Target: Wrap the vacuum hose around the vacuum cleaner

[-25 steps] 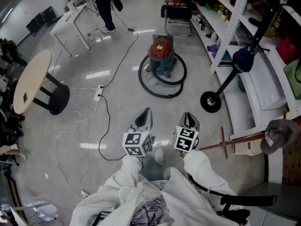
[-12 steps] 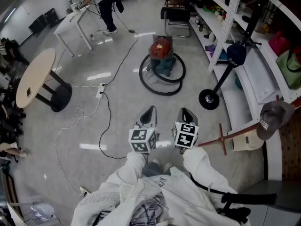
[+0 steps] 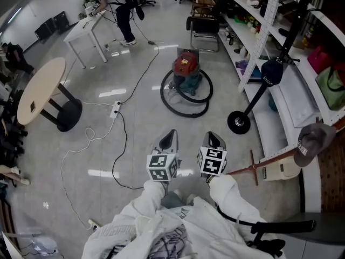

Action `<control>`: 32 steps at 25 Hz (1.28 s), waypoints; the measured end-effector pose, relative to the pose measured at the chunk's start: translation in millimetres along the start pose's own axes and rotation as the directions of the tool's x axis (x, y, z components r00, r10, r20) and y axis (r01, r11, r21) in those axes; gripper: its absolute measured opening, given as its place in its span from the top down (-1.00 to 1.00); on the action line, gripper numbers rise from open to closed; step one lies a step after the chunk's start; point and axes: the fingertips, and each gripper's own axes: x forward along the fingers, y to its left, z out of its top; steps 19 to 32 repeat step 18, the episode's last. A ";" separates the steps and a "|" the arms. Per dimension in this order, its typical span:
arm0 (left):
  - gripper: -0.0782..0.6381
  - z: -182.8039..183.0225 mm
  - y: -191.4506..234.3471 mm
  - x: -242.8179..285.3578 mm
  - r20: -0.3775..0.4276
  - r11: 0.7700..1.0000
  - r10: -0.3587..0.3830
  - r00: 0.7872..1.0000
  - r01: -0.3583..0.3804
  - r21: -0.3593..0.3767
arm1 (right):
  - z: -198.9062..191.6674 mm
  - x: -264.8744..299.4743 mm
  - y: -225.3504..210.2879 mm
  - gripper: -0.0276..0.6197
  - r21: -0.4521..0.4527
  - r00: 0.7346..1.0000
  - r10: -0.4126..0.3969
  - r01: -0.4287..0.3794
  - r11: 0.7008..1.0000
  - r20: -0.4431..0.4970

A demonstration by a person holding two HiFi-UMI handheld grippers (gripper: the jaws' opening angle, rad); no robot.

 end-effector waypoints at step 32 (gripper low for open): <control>0.78 6.0 37.1 -1.1 0.001 1.000 0.017 1.000 -0.017 -0.011 | 12.7 19.4 22.2 0.87 -0.014 1.000 -0.016 0.016 1.000 0.004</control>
